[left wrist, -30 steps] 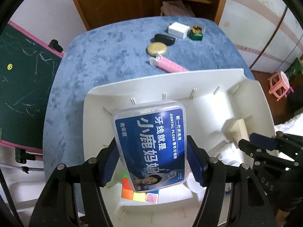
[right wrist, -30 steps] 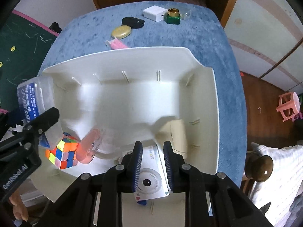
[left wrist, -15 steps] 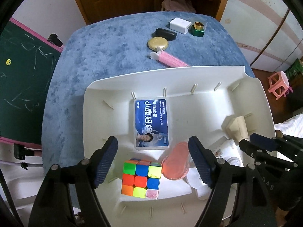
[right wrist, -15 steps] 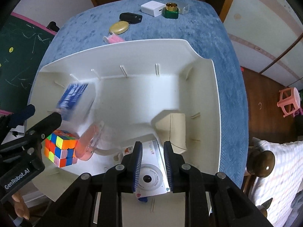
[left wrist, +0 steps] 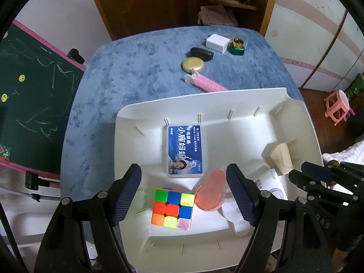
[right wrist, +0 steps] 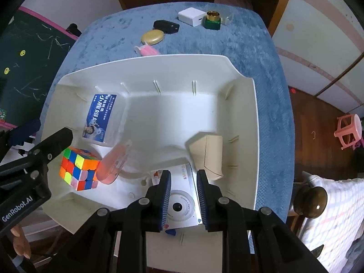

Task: Organize rigid objects
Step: 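Place the floss box with the left tool while the right tool places the beige piece in the tray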

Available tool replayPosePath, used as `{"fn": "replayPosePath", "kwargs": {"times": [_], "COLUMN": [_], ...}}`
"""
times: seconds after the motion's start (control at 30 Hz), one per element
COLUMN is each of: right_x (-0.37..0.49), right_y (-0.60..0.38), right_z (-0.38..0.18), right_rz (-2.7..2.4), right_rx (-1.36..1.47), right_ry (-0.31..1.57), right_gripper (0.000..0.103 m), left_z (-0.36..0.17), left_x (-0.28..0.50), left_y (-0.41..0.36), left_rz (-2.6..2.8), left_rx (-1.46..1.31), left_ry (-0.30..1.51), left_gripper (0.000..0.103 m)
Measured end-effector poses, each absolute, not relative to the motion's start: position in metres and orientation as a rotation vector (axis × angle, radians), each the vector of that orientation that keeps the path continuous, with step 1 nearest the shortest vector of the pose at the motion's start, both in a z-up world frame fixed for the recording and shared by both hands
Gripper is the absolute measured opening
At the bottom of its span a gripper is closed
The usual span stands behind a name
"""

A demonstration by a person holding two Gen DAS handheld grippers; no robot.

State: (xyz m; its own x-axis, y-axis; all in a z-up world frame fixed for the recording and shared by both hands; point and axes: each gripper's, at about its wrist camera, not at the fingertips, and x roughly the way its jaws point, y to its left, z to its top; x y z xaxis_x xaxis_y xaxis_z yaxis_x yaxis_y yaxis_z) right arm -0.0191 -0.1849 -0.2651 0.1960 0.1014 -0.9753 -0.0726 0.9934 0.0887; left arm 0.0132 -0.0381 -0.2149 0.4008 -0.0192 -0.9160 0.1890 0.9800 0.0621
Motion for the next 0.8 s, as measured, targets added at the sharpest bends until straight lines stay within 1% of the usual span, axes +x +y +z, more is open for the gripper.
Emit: {"fn": "replayPosePath", "kwargs": {"times": [0.37, 0.53, 0.63, 0.8], "right_x": [-0.028, -0.024, -0.019, -0.001], "right_y": [-0.2, -0.211, -0.214, -0.216], "right_z": [-0.234, -0.21, -0.195, -0.17], "right_rz": [0.161, 0.184, 0.196, 0.217], "right_rx": [0.028, 0.041, 0.048, 0.048], "right_ry": [1.302, 1.254, 1.226, 1.18], "right_gripper": [0.024, 0.024, 0.027, 0.028], "left_z": [-0.173, -0.151, -0.138, -0.117], "left_x": [0.007, 0.007, 0.01, 0.024], "left_y": [-0.035, -0.038, -0.04, -0.04], "left_rz": [-0.111, -0.113, -0.117, -0.119], "left_rx": [0.112, 0.11, 0.124, 0.142], "left_ry": [1.089, 1.045, 1.021, 0.974], "left_gripper": [0.08, 0.08, 0.08, 0.08]}}
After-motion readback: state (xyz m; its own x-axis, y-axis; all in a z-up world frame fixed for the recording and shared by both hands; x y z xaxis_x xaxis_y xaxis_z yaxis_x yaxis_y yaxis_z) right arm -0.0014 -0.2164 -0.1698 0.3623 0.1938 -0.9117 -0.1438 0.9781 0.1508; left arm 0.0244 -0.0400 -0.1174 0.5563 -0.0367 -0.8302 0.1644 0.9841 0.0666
